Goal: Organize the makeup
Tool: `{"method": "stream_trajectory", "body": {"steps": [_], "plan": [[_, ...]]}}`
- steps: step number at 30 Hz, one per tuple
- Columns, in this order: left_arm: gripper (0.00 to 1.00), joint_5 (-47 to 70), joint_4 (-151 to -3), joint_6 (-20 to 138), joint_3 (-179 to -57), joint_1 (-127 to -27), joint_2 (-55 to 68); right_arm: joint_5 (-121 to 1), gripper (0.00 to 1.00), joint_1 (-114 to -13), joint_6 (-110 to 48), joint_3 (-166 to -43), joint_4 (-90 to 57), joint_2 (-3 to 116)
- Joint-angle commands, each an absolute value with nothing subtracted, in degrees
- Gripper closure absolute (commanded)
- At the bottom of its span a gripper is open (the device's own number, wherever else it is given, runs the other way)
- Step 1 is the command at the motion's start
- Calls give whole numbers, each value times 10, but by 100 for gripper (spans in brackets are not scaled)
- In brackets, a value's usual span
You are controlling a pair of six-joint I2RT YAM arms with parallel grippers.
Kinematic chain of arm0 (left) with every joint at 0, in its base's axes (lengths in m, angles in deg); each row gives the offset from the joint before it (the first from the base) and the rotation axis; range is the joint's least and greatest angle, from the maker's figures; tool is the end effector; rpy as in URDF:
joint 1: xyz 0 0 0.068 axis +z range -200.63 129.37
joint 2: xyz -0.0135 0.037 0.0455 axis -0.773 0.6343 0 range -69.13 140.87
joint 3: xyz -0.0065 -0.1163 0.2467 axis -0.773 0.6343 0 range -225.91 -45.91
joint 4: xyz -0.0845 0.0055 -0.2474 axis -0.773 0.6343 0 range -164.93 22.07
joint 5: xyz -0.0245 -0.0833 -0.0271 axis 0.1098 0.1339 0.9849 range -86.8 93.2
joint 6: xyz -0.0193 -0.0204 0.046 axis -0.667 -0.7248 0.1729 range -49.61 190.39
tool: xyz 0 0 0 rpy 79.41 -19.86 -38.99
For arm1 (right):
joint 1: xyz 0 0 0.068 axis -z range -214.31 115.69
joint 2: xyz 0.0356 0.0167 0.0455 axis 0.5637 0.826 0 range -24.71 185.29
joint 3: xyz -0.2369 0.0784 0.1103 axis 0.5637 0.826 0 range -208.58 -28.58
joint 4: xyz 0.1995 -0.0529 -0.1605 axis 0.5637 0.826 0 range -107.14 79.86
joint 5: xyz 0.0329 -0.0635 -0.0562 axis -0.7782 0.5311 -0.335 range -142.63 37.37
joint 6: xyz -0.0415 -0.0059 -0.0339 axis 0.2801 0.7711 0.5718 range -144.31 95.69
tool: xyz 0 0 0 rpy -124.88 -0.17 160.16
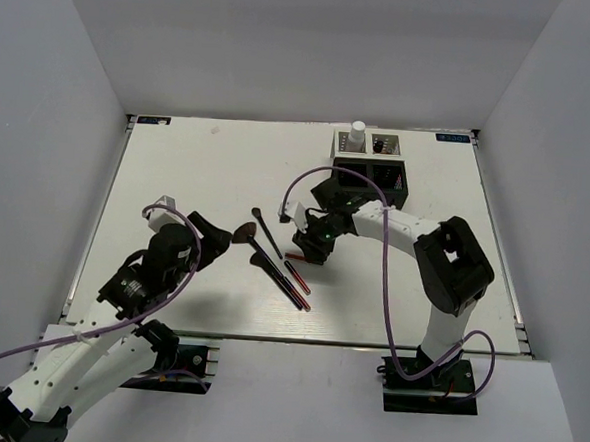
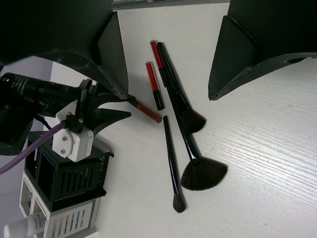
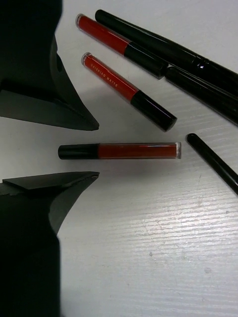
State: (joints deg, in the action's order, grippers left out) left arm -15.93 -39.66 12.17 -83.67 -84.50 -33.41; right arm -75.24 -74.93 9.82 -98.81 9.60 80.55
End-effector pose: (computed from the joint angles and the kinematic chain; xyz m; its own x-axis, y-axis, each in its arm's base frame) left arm 0.1216 -0.0675 0.2774 -0.4937 -0.6358 -0.5933 -0.2293 0.7533 -0.6164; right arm 0.2758 0.2545 0.1826 -0.1389 -0.8015 -0.5816 -0.9870 0.1602 0.0149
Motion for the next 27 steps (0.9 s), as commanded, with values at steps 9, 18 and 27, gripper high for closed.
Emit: {"method": "stream_trajectory", "body": {"steps": [9, 18, 27], "plan": [[24, -165, -377, 101, -834, -844, -319, -695, 56, -780, 88, -980, 58, 826], [24, -165, -370, 96, -829, -844, -328, -663, 62, -783, 81, -982, 44, 845], [24, -164, -370, 94, -826, -844, -328, -656, 75, -787, 81, -964, 36, 849]]}}
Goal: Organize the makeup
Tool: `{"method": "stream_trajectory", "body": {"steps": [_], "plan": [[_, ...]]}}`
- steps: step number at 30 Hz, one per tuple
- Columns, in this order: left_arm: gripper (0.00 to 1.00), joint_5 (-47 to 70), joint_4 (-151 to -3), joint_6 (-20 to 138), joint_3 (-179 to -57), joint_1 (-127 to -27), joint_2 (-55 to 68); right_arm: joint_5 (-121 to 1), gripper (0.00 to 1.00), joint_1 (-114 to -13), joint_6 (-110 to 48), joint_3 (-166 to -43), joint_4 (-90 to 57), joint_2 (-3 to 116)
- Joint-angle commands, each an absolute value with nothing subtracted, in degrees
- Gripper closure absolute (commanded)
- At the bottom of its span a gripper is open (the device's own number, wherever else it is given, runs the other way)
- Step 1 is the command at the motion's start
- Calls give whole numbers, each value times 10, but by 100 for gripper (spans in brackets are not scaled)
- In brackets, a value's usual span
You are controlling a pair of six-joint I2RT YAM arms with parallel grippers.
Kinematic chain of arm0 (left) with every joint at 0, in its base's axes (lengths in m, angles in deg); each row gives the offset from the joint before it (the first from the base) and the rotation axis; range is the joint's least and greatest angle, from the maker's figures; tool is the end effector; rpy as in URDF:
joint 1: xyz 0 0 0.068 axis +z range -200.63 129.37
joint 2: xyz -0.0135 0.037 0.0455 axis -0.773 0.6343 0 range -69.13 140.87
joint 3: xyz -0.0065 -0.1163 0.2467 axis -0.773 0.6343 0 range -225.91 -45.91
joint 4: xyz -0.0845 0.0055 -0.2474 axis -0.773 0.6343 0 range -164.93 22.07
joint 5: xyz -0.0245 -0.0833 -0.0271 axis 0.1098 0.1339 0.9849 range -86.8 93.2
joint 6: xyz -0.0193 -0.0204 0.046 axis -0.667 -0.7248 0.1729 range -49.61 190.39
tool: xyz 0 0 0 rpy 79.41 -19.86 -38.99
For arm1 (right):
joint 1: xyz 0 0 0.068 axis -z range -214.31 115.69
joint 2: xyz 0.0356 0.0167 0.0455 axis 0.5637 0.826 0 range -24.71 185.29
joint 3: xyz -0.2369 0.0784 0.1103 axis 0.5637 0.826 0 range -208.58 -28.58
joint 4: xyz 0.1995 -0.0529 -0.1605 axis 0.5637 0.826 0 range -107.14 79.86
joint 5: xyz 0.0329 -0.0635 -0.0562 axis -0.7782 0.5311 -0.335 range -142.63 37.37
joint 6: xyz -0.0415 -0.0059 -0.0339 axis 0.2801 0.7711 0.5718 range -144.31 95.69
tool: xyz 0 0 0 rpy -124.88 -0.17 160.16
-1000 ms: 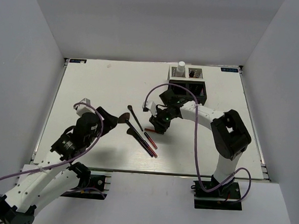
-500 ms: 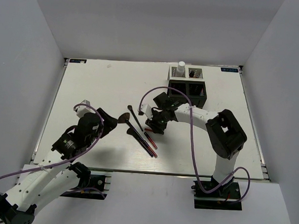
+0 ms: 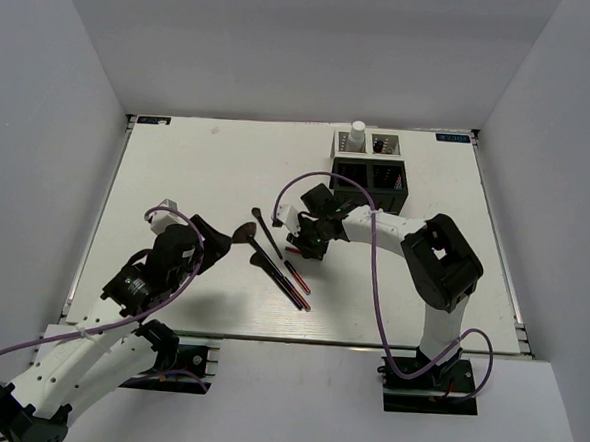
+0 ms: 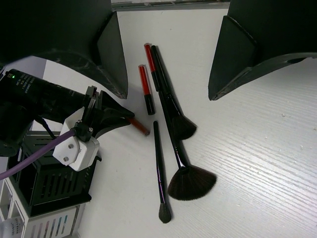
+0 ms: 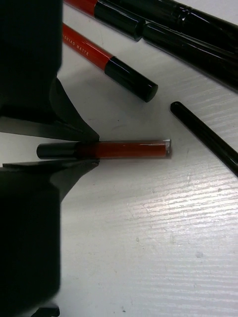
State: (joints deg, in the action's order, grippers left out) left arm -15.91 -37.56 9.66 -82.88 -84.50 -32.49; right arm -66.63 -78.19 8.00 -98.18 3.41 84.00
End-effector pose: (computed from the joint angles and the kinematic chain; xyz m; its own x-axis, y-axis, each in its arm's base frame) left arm 0.1219 -0.0677 0.2677 -0.5146 -0.6472 -0.5624 -0.2849 0.7477 -0.5998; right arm 0.2734 0.2747 0.1620 -0.1192 -0.8341 -0.5386 -0.9754 0.1998 -0.0936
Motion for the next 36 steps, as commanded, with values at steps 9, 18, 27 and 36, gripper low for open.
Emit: {"method": "stream_trajectory", "body": {"steps": [9, 18, 27, 36], "plan": [[24, -155, -380, 98, -826, -844, -326, -681, 100, -773, 79, -1004, 58, 840], [24, -127, -416, 104, -823, -844, -299, -726, 100, -733, 114, -1130, 140, 753], [24, -108, -444, 112, -814, -844, -280, -650, 100, -668, 196, -1231, 215, 714], [24, -87, -480, 127, -808, -844, -261, -547, 100, -599, 320, -1306, 287, 746]]}}
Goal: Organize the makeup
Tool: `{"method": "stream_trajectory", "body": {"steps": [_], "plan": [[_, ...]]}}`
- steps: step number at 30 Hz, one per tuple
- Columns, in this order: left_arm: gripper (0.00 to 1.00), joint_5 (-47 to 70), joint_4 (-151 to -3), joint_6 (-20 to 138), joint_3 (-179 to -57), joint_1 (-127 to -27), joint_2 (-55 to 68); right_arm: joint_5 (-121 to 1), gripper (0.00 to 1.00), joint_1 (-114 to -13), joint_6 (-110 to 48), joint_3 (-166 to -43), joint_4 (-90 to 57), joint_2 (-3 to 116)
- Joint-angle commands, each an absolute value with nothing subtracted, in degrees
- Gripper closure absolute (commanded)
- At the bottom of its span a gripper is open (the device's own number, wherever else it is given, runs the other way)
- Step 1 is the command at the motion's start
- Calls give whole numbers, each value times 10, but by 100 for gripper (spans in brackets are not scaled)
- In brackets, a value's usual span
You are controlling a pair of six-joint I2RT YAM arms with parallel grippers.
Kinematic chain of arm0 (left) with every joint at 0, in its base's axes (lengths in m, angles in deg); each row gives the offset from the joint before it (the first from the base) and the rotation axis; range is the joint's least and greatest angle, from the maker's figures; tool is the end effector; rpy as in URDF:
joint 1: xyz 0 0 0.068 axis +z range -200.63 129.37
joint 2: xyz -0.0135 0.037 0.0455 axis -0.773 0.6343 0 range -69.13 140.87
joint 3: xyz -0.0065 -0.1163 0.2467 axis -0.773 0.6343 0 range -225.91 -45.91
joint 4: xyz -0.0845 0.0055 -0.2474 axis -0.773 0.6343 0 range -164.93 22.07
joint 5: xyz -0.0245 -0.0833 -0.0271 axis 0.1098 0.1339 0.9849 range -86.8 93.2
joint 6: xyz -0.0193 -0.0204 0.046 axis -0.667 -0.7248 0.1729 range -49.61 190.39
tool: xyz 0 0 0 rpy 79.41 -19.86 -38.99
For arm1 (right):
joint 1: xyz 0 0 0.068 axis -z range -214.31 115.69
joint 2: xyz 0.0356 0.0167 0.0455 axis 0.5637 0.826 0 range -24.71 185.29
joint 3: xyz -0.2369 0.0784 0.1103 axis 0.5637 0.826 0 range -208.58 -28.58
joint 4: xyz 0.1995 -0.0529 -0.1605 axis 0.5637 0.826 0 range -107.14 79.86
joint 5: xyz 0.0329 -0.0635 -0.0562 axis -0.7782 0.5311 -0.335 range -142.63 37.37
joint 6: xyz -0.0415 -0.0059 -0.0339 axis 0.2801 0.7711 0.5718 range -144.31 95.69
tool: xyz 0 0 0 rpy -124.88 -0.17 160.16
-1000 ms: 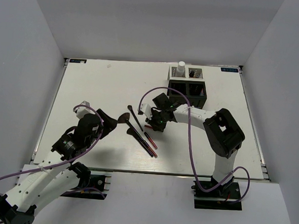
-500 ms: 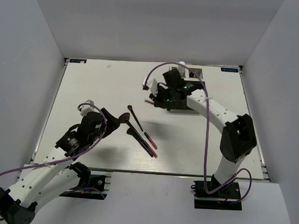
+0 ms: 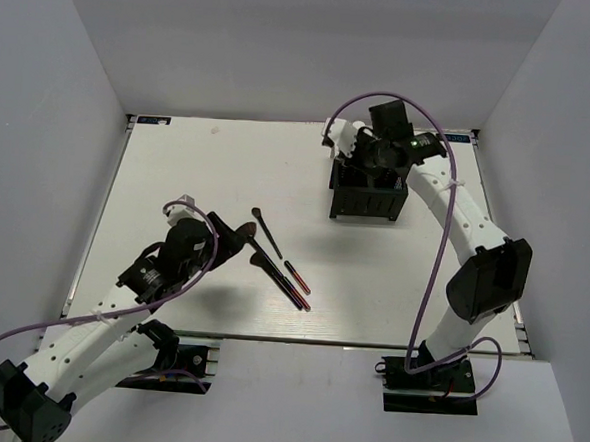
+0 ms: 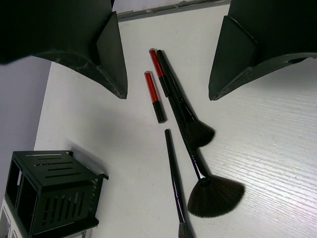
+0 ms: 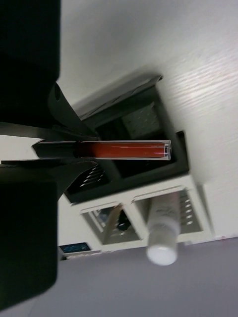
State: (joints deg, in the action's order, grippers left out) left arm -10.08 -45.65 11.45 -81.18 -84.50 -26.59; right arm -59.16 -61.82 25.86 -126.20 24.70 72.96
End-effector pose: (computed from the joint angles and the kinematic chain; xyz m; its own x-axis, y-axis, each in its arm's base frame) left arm 0.1404 -0.0843 0.2559 -0.5885 -0.6091 -0.5317 -0.2227 0.7543 -0.6175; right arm 0.3366 0.1798 0.3620 0.0308 -0.8442 -0.5351 -0.7968 0.3025 -0.5231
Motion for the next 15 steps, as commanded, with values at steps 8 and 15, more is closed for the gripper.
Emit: {"method": "stream_trajectory", "body": {"steps": [8, 15], "plan": [[23, -75, -499, 138, -808, -844, -244, -510, 100, -579, 405, -1397, 371, 829], [24, -69, -499, 137, -804, -844, -248, -486, 100, -582, 448, -1413, 410, 870]]}}
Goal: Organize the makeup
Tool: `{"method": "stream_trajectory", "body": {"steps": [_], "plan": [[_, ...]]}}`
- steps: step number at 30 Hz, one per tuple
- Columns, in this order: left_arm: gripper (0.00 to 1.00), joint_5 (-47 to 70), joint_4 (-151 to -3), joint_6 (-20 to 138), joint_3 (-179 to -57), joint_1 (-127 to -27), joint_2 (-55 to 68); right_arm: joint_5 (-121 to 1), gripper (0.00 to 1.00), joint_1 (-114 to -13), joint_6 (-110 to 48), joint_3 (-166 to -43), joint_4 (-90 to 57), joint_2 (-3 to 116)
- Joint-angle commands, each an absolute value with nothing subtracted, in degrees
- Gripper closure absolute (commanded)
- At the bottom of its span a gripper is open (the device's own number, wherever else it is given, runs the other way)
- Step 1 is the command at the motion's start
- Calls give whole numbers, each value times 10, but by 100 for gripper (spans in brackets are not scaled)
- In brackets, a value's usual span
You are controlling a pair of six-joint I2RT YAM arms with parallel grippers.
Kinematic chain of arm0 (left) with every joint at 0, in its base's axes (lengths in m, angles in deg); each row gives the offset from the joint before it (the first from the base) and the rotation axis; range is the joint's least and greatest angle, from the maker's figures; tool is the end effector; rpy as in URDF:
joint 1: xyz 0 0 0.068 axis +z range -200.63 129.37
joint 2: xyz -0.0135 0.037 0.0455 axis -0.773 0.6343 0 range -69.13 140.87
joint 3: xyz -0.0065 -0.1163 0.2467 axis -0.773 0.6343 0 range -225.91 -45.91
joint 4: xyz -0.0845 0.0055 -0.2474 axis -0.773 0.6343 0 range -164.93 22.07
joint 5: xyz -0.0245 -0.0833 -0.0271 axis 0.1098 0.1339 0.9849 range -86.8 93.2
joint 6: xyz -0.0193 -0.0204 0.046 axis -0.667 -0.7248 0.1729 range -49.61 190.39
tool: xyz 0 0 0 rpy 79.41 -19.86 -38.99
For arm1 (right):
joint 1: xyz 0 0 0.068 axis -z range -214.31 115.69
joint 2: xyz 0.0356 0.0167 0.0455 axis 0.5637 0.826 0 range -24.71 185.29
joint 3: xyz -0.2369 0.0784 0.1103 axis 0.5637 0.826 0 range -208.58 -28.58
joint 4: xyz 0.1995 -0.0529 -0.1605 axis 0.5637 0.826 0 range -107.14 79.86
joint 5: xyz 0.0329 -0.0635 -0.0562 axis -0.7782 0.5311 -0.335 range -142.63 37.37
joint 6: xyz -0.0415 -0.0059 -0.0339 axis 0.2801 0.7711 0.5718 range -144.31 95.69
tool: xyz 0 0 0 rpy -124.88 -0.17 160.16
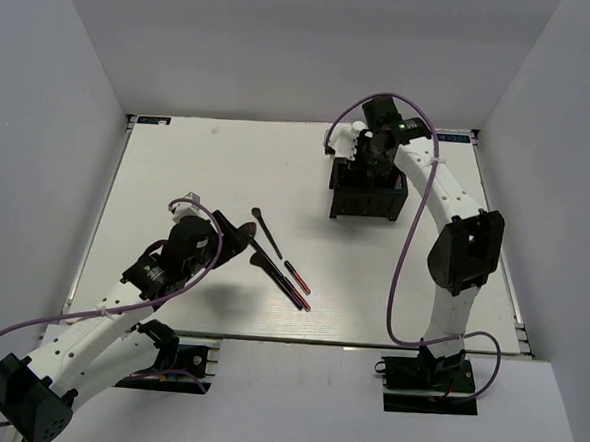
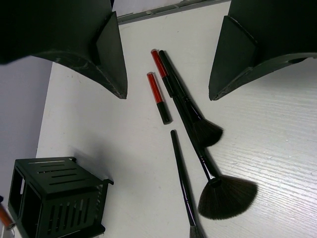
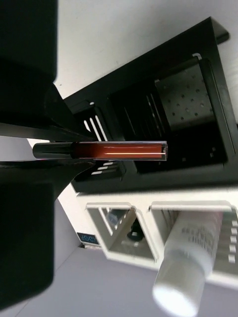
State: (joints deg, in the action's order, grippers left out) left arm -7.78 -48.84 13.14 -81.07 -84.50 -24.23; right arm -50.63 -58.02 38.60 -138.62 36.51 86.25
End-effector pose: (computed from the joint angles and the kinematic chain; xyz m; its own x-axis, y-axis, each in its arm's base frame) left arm 0.1476 -0.0908 0.2538 -0.6152 -0.5814 -0.5325 -0.1821 0.7619 -0.6215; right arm 0.3886 0.1692 0.3269 0.0015 -0.9711 -0.2387 -0.8387 0.1287 -0.5291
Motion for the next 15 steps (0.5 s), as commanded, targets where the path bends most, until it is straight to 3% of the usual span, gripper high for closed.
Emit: {"method": "stream_trajectory", "body": {"steps": [1, 15], "plan": [[23, -68, -501, 136, -802, -844, -249, -485, 100, -583, 455, -1414, 412, 874], [23, -59, -520, 141, -796, -844, -237, -456, 98, -614, 493, -1432, 403, 924]]}}
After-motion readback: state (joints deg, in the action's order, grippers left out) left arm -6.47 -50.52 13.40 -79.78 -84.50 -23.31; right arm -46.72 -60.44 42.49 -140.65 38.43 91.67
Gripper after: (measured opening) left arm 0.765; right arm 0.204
